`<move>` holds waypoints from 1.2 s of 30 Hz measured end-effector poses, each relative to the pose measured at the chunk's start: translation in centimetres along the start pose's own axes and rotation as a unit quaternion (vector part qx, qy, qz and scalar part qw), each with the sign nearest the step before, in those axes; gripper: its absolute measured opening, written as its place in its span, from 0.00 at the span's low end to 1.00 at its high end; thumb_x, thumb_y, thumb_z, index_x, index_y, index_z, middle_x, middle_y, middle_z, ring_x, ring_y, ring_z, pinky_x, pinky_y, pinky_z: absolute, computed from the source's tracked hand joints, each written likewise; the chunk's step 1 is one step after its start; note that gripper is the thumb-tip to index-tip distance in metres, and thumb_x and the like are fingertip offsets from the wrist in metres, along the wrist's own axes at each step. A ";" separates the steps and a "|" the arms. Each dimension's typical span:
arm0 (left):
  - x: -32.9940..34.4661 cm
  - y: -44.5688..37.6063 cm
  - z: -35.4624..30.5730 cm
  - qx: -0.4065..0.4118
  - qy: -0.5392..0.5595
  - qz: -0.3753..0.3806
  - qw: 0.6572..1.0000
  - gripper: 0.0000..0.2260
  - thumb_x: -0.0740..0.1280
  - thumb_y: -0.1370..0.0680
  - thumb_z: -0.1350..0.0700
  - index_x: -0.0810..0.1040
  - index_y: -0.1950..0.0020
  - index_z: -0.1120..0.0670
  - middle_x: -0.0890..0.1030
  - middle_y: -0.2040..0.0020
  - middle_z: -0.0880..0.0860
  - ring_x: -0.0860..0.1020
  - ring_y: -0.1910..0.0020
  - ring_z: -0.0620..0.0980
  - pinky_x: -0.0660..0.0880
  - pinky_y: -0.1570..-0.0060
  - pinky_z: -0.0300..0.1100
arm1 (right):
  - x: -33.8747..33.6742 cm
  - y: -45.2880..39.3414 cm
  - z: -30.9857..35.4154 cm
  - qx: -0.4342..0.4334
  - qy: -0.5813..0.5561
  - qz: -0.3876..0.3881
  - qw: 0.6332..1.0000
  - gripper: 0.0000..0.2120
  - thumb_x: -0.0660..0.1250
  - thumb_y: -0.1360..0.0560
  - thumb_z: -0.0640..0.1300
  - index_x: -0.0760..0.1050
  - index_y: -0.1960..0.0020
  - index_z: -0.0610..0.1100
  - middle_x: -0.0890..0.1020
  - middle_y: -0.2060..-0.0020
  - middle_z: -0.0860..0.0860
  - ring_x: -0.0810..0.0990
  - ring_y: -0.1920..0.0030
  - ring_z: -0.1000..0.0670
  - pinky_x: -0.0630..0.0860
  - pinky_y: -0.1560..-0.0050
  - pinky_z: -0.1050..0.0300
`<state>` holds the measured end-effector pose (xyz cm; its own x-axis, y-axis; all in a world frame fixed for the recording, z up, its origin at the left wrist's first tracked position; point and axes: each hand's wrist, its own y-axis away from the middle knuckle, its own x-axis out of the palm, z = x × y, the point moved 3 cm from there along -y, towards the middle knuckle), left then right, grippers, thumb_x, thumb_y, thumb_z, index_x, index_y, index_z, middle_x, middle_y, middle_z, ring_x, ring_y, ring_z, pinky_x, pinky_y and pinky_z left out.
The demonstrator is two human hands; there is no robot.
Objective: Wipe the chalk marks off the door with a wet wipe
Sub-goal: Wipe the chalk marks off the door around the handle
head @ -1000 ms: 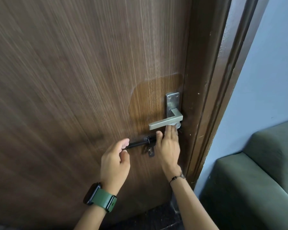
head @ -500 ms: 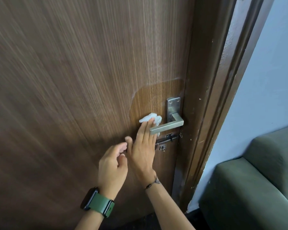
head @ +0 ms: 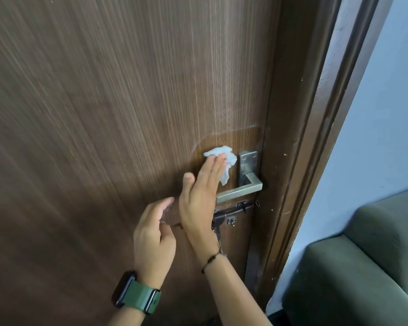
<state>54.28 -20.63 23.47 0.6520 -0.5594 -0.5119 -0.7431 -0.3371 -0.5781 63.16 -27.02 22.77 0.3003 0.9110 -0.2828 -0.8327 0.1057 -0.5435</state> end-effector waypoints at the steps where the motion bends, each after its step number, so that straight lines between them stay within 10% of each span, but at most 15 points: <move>1: 0.0 0.1 0.1 -0.004 -0.002 -0.004 1.000 0.22 0.58 0.32 0.77 0.77 0.44 0.60 0.80 0.48 0.55 0.77 0.48 0.50 0.73 0.49 0.40 | 0.0 0.6 0.2 -0.040 0.045 0.013 0.998 0.26 0.50 0.19 0.46 0.49 0.26 0.35 0.45 0.26 0.43 0.42 0.25 0.45 0.44 0.26 0.54; 6: 0.3 0.1 -0.1 -0.022 0.008 -0.006 1.000 0.21 0.59 0.33 0.77 0.77 0.45 0.61 0.79 0.50 0.53 0.77 0.50 0.48 0.70 0.52 0.35 | -0.8 0.5 0.8 -0.131 0.209 0.028 0.969 0.26 0.46 0.20 0.50 0.66 0.32 0.34 0.66 0.30 0.36 0.62 0.28 0.39 0.56 0.29 0.41; 16: 0.0 0.8 -0.1 -0.031 0.020 0.002 0.999 0.23 0.56 0.32 0.78 0.77 0.45 0.59 0.79 0.50 0.50 0.77 0.50 0.45 0.70 0.50 0.26 | -8.2 -6.0 -3.0 -0.028 0.272 -0.012 0.962 0.24 0.48 0.19 0.48 0.60 0.29 0.35 0.62 0.27 0.39 0.58 0.26 0.44 0.51 0.26 0.49; 24: -0.2 0.8 -1.3 -0.020 0.010 -0.075 0.997 0.22 0.56 0.34 0.77 0.77 0.46 0.62 0.80 0.50 0.56 0.78 0.51 0.52 0.73 0.49 0.38 | -3.8 -1.1 1.7 -0.142 0.249 0.093 0.954 0.26 0.47 0.23 0.46 0.64 0.31 0.33 0.66 0.30 0.35 0.63 0.29 0.37 0.55 0.28 0.45; 36: -0.1 1.8 -0.9 -0.033 -0.001 -0.087 0.996 0.23 0.54 0.35 0.79 0.77 0.46 0.62 0.80 0.50 0.57 0.78 0.52 0.53 0.70 0.47 0.35 | -1.0 7.3 -7.1 -0.069 0.347 0.209 0.912 0.31 0.70 0.31 0.55 0.73 0.36 0.36 0.74 0.36 0.40 0.73 0.35 0.44 0.71 0.38 0.46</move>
<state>52.75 -21.80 23.06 0.7719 -0.4863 -0.4096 -0.6272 -0.4770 -0.6157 60.07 -30.04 13.49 0.2327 0.3830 -0.8939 -0.8900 -0.2868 -0.3546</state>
